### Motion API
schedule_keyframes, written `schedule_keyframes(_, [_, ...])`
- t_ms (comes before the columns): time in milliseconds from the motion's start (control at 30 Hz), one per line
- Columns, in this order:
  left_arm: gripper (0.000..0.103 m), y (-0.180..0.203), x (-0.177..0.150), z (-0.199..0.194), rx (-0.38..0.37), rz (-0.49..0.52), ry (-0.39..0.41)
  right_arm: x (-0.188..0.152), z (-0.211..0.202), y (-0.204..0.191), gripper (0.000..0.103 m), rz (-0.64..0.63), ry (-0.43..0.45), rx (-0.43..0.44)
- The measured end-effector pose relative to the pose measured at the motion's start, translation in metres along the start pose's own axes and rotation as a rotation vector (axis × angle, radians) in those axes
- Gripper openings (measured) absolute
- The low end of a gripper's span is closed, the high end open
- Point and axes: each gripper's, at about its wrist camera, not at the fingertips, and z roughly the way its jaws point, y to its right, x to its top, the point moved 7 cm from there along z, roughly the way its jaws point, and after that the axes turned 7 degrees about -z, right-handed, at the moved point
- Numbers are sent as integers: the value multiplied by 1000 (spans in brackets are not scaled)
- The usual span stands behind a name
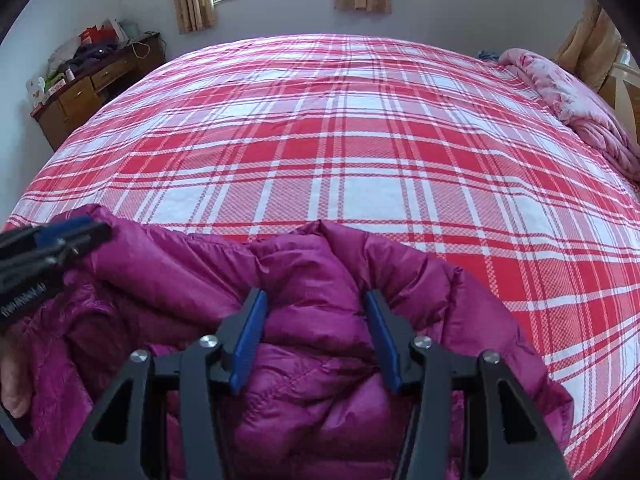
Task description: Fold large clothes
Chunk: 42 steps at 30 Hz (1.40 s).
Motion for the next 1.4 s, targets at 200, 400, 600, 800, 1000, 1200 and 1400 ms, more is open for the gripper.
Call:
schedule_keyframes(200, [34, 1, -8, 6, 7, 12, 38, -4, 7, -4, 59, -18, 12, -40])
schedule_keyframes(400, [35, 7, -9, 6, 80, 66, 62, -3, 11, -7, 61, -37, 0, -83])
schedule_keyframes(600, [35, 7, -9, 7, 84, 67, 65, -4, 11, -7, 61, -38, -2, -84])
schedule_keyframes(800, [35, 8, -9, 7, 98, 79, 68, -4, 12, -6, 62, -40, -3, -91])
schedule_keyframes(1000, [35, 9, -10, 7, 112, 90, 71, -4, 12, -7, 62, -43, -5, -96])
schedule_keyframes(1200, [35, 11, -10, 8, 124, 99, 72, -4, 12, -7, 62, -44, -5, -95])
schedule_keyframes(1400, [35, 11, -10, 8, 126, 101, 73, -4, 12, -7, 62, -46, -6, -96])
